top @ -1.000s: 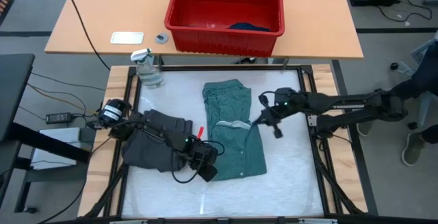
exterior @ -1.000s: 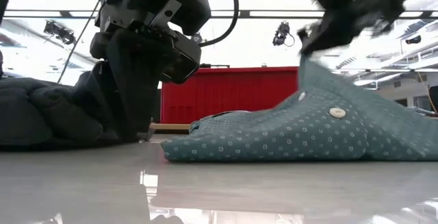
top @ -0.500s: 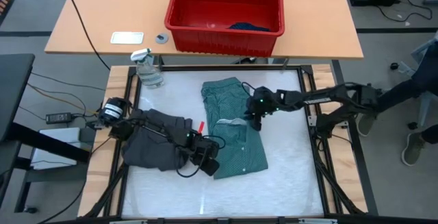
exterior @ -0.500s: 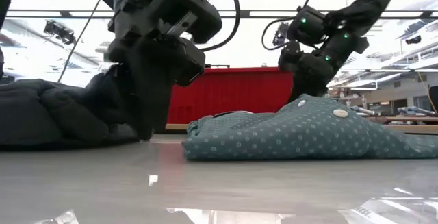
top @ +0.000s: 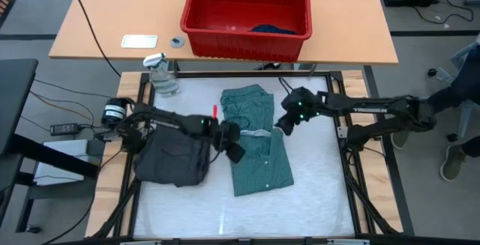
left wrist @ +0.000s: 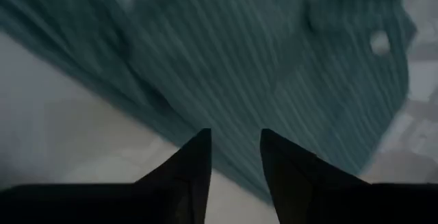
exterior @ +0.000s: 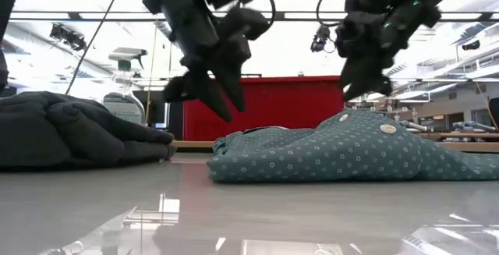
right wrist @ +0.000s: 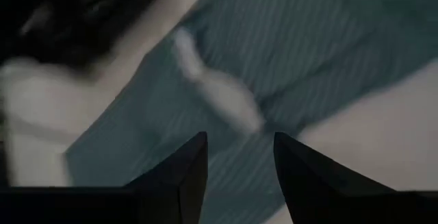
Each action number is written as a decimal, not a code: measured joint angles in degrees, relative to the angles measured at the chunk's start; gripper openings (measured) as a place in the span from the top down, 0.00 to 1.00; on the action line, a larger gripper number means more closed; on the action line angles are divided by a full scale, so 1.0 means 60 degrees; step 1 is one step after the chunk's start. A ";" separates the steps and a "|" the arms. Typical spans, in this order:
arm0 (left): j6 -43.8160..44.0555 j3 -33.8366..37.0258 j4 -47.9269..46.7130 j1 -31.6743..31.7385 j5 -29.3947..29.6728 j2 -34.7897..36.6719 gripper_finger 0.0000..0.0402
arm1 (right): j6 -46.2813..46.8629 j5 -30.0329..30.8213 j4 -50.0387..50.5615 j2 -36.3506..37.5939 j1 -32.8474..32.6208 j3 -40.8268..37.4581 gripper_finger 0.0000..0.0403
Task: Fold Laundry from Bin
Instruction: Fold the green polo shirt on the table
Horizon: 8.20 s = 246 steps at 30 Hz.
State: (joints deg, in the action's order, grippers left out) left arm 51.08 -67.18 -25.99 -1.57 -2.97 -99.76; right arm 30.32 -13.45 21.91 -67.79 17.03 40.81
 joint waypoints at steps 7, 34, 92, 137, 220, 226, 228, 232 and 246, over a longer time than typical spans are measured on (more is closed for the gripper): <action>-0.1458 0.0000 0.0692 0.1313 0.0026 -0.0067 0.52 | 0.2858 0.0576 0.0645 0.1044 -0.1701 -0.0629 0.57; -0.1541 0.0002 -0.0224 0.1460 -0.1171 -0.0165 0.99 | 0.7462 0.5408 -0.2239 -0.1305 -0.7787 -0.1216 0.74; -0.5021 -0.0804 0.7230 0.0108 -0.0644 -0.3420 0.64 | 1.2787 0.6018 -0.1140 -0.1872 -0.9732 -0.1220 0.75; -0.6151 -0.0812 0.8118 0.0064 -0.0903 -0.4274 0.61 | 1.3199 0.5723 -0.1213 -0.1690 -0.9637 -0.1213 0.75; -0.5199 -0.0809 0.7096 0.0213 0.2090 -0.2720 0.80 | 1.4910 0.4098 0.3056 -0.3188 -0.9480 0.0460 0.85; -0.5143 -0.0820 0.7163 0.0635 0.1385 -0.2577 0.66 | 1.5246 0.4716 0.3643 -0.2330 -0.9718 0.0467 0.69; -0.5018 -0.0803 0.6326 0.0737 0.0732 -0.2433 0.63 | 1.5231 0.5087 0.4157 -0.2019 -0.9719 0.0474 0.68; -0.4768 -0.0807 0.4577 0.0854 0.0047 -0.1699 0.62 | 1.5088 0.5878 0.5739 -0.1467 -0.9346 0.0475 0.69; -0.5126 0.0287 0.1728 0.1186 -0.3518 -0.0106 0.68 | 0.8063 0.4519 0.0698 -0.0178 -0.6457 -0.1652 0.73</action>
State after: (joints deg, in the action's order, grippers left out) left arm 20.33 -65.45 -15.62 5.54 -24.07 -100.40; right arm 78.70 13.66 26.10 -68.86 -21.72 30.90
